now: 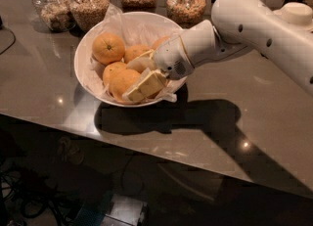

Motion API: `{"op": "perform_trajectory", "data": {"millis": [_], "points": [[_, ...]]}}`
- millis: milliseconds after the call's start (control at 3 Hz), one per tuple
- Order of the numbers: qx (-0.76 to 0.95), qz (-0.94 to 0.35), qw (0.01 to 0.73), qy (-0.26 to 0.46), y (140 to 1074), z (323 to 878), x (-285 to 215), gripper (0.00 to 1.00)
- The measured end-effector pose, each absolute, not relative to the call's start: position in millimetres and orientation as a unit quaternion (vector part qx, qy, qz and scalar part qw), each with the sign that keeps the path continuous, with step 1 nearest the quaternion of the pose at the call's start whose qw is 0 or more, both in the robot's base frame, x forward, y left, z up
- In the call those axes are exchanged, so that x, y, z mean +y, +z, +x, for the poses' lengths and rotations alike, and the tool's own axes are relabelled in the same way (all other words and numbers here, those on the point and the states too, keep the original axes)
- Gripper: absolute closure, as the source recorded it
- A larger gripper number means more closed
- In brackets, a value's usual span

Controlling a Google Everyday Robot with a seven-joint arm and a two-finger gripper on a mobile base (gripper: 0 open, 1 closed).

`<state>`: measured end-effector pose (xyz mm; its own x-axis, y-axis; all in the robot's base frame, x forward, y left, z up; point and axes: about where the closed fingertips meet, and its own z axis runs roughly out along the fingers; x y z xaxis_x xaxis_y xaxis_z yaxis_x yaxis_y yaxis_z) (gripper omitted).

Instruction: Pick orange from white bowl

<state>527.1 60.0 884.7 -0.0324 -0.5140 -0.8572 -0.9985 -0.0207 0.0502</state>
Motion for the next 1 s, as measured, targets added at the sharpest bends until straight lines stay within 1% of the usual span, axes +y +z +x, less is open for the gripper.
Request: {"op": "perform_trajectory", "data": {"millis": [333,667,1000], "points": [[0.620,-0.609,0.324,0.373,882.1,526.1,59.5,0.49],[0.620,-0.609,0.324,0.373,885.4,526.1,59.6,0.68],[0.620,-0.608,0.317,0.381,879.8,525.8,60.3,0.91]]}}
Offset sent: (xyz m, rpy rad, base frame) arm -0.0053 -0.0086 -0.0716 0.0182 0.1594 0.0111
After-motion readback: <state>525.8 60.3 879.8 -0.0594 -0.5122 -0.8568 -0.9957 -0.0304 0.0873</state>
